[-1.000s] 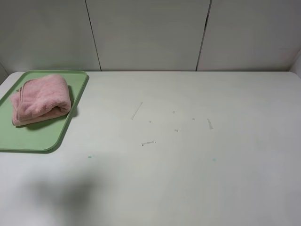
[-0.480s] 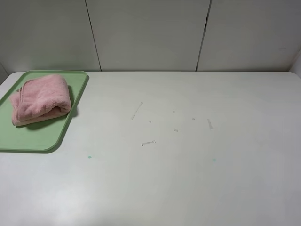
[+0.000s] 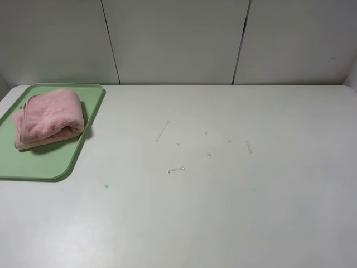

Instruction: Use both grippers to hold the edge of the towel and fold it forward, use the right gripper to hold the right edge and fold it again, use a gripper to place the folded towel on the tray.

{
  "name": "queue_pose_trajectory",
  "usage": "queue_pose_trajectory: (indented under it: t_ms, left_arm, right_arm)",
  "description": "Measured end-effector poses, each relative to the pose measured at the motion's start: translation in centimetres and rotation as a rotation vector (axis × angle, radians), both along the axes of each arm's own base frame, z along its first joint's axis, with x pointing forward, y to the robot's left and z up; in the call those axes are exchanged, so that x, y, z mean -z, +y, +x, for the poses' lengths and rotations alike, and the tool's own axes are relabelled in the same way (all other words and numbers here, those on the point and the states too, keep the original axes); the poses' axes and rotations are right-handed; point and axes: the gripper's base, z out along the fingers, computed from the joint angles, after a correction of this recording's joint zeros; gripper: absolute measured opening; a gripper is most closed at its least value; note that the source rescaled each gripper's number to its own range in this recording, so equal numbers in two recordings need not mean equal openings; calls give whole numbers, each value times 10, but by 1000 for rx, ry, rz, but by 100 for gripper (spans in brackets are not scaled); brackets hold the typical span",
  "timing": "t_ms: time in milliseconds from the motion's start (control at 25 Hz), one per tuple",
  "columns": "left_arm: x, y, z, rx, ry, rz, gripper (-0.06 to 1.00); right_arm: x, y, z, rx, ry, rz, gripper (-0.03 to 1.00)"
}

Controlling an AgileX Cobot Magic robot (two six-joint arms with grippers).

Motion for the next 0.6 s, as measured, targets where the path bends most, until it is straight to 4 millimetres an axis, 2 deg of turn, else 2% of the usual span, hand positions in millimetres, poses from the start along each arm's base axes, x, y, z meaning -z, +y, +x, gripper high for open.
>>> queue_pose_trajectory:
  t_ms: [200,360,600]
  left_arm:
    - [22,1,-6,33,-85,7,100]
    - [40,1,-9,34,-83,6,100]
    - [43,1,-9,41,-71,9,100]
  right_arm:
    - [0,0,0,0,0,0,100]
    - [0,0,0,0,0,0,100]
    - [0,0,0,0,0,0,100]
